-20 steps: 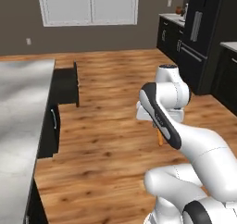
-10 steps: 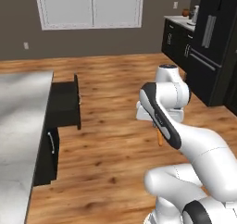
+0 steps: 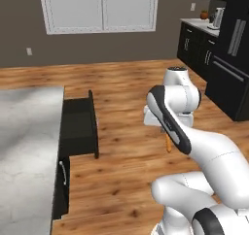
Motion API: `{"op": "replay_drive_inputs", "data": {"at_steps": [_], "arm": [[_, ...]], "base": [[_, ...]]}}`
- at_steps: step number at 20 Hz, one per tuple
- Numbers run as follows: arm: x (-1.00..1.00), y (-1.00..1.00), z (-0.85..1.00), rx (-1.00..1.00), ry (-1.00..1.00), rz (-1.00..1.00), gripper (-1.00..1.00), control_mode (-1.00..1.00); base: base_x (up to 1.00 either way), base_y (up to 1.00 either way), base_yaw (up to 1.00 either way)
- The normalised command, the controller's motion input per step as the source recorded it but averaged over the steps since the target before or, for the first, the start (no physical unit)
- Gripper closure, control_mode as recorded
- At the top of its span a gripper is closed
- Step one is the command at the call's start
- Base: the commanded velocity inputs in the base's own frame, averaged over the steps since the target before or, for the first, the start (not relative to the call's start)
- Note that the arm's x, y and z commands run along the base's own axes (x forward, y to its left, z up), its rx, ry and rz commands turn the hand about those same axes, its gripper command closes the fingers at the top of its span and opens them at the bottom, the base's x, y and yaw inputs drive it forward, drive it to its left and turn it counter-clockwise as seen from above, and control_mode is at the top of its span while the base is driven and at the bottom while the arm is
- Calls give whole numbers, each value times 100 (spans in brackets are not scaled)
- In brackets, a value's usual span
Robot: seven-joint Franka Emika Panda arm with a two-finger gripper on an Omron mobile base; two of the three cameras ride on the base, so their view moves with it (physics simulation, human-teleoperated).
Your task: Organize the utensils by type. Pick up the wooden spoons from the counter and place them in the open cabinet. Then pick up the metallic utensils from the counter and place them in the open drawer.
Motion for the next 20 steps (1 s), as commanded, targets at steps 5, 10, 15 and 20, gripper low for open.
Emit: {"op": "replay_drive_inputs", "data": {"at_steps": [5,10,15,20], "arm": [[0,0,0,0,0,0,100,100],[0,0,0,0,0,0,100,100],[0,0,0,0,0,0,100,100],[0,0,0,0,0,0,100,100]], "base": [[39,79,-2],[48,46,-1],[59,3,0],[41,12,0]]}}
